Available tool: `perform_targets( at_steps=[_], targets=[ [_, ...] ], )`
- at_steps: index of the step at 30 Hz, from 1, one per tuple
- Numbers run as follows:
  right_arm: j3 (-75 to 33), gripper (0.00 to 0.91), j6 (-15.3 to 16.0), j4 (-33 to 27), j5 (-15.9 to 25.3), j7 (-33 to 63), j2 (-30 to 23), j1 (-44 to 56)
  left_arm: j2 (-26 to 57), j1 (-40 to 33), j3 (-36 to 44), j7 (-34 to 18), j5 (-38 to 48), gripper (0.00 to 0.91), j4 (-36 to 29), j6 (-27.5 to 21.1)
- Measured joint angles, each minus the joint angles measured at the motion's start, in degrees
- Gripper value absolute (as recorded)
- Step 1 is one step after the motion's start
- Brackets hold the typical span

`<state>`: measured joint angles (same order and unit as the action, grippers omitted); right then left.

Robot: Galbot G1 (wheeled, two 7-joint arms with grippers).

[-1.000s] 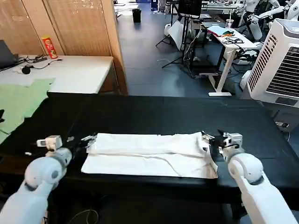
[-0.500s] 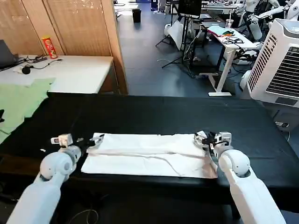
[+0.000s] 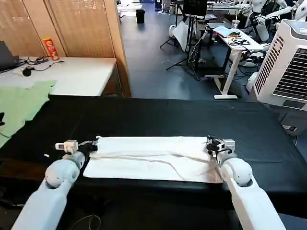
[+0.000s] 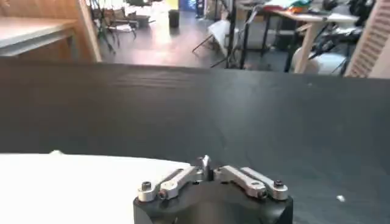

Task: Fold and organize the clothes.

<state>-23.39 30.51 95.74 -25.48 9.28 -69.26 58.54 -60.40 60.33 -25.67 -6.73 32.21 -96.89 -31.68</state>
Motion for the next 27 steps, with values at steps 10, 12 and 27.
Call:
perform_targets(
  at_steps=[10, 12, 27],
  targets=[
    [-1.99, 0.878, -0.12, 3.53, -0.97, -0.74, 1.12, 2.89, 0.57, 0.19, -0.55, 0.28, -0.65, 0.878, -0.40, 4.86],
    [-2.41, 0.878, -0.12, 4.96, -1.55, -0.75, 1.59, 3.67, 0.85, 0.20, -0.84, 0.46, -0.61, 0.878, -0.42, 5.17],
    [-5.59, 0.878, 0.29, 16.25, -3.11, -1.07, 3.33, 10.77, 2.36, 2.44, -5.45, 0.54, 10.64, 0.878, -3.22, 1.69]
  ],
)
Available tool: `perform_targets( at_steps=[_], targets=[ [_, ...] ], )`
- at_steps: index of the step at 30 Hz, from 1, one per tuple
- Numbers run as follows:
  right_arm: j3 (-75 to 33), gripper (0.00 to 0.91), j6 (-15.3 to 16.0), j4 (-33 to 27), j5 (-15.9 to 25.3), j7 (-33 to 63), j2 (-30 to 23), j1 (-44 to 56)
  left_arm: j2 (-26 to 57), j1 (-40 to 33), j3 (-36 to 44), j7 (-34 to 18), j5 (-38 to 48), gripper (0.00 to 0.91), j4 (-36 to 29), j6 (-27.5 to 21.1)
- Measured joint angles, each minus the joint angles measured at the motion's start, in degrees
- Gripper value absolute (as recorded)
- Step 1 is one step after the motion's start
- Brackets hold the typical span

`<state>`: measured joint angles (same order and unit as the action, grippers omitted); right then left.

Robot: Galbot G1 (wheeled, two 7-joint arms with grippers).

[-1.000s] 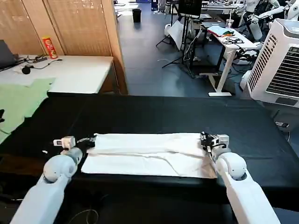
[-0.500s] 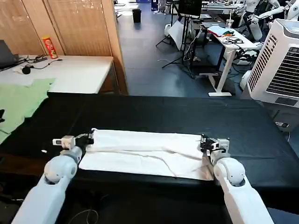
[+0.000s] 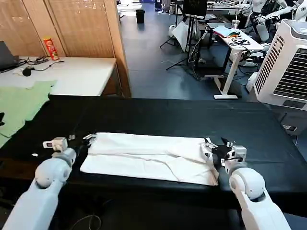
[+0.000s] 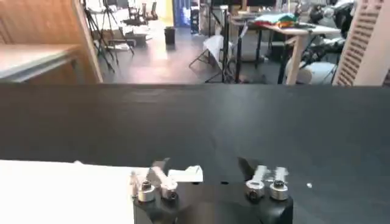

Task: Fold and organize the clothes.

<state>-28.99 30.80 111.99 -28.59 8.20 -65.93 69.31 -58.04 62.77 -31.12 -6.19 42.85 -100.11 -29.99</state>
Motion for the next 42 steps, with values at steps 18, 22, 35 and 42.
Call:
perform_targets(
  at_steps=[18, 22, 35, 42],
  targets=[
    [-1.68, 0.878, -0.34, 4.26, 0.17, -1.02, -0.50, 3.85, -3.42, 7.56, -2.03, 1.65, -2.64, 0.878, -4.69, 3.61],
    [-1.43, 0.878, -0.34, 4.51, 0.26, -1.02, -0.52, 3.95, -4.45, 9.82, -1.97, 1.99, -3.71, 0.878, -4.52, 4.34],
    [-1.18, 0.878, -1.59, 4.43, 2.69, -1.76, -0.73, 3.86, -6.63, 12.85, -1.27, 2.55, -8.16, 0.010, -4.21, 5.34],
    [-1.24, 0.878, -2.12, 4.31, 3.47, -2.36, -1.01, 3.95, -6.80, 12.99, -0.12, 2.98, -12.96, 0.000, -4.13, 6.07]
  ],
)
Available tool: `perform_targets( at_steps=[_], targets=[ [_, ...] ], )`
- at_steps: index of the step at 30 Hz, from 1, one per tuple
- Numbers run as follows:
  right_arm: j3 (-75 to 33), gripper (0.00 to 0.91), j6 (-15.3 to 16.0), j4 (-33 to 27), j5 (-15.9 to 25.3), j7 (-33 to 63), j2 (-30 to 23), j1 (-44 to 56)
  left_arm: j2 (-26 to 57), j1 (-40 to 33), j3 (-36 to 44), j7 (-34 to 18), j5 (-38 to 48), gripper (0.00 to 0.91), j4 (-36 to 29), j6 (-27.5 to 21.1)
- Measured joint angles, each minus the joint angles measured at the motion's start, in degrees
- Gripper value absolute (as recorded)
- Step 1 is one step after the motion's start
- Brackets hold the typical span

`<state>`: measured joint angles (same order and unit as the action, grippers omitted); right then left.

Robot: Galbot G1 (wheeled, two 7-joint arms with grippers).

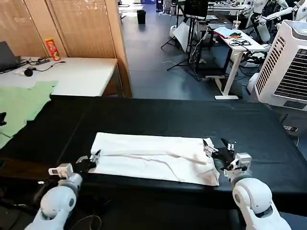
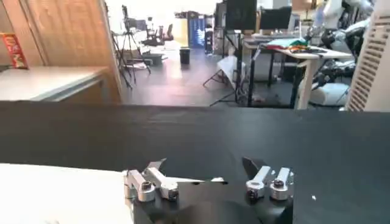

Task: Fold and organize the clothes.

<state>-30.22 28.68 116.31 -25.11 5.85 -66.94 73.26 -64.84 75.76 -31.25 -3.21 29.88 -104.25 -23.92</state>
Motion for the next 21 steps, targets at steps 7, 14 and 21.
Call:
perform_targets(
  at_steps=[7, 14, 21],
  targets=[
    [-0.59, 0.878, 0.07, 0.17, -0.08, 0.05, 0.01, -0.20, 0.73, -0.73, 0.11, 1.49, -9.69, 0.000, 1.24, 3.85],
    [-0.81, 0.878, 0.16, 0.25, 0.03, 0.16, -0.96, 0.01, 7.11, -2.44, -2.97, 2.35, -13.25, 0.000, 4.35, 8.99],
    [-0.38, 0.878, 0.15, 0.07, 1.31, 0.16, -2.20, 0.57, 15.78, -2.99, -4.65, 1.40, -14.53, 0.000, 7.76, 11.03]
  ],
)
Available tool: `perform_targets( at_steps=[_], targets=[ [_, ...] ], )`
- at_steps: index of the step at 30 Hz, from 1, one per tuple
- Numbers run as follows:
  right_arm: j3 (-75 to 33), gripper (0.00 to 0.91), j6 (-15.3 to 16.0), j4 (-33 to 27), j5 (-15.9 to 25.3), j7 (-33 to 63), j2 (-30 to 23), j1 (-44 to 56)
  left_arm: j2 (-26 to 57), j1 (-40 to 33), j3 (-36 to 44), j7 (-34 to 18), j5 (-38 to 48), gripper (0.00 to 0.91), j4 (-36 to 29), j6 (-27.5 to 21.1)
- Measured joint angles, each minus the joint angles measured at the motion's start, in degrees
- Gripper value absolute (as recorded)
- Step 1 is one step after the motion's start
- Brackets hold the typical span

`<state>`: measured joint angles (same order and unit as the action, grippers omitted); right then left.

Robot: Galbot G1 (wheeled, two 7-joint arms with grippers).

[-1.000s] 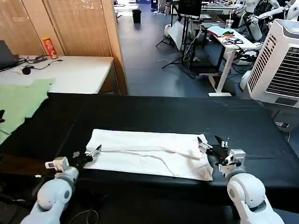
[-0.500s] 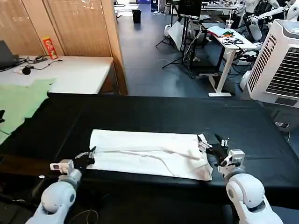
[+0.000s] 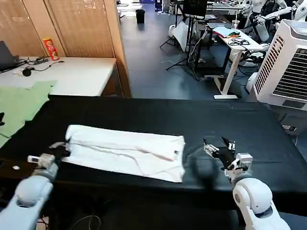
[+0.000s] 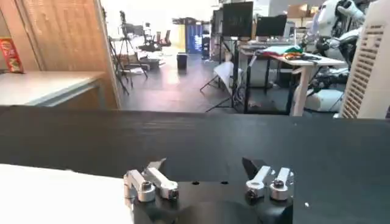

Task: Fold and organize the clothes.

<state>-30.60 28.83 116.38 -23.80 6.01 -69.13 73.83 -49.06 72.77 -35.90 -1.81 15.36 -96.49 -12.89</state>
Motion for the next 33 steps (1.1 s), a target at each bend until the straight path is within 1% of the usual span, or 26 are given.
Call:
perform_targets(
  at_steps=[4, 9, 15, 18, 25, 33],
  targets=[
    [0.03, 0.878, -0.07, -0.01, 0.79, -0.01, -0.68, 0.68, 0.04, 1.22, 0.57, -1.27, -0.33, 0.000, -1.66, -2.37],
    [-0.54, 0.878, -0.22, 0.32, 1.46, -0.09, -1.13, 1.54, -4.03, 3.51, 3.05, -2.44, 0.62, 0.000, -8.15, -5.64],
    [-2.29, 0.878, -0.40, 1.04, 1.87, -0.15, -1.59, 3.19, -10.50, 2.96, 9.45, -4.95, 6.43, 0.000, -17.49, -9.91],
    [-3.19, 0.878, -0.50, 1.35, 2.17, -0.19, -1.85, 4.07, -13.31, 1.77, 13.23, -5.44, 9.07, 0.000, -20.26, -11.00],
    [-4.41, 0.878, -0.52, 2.00, 2.65, -0.24, -2.14, 5.50, -19.19, -1.06, 21.24, -5.28, 9.67, 0.000, -20.89, -11.51],
    [-4.47, 0.878, -0.59, 2.04, 3.47, -0.34, -3.22, 5.98, -24.11, -3.52, 27.66, -5.47, 9.79, 0.000, -19.16, -11.88]
  ],
)
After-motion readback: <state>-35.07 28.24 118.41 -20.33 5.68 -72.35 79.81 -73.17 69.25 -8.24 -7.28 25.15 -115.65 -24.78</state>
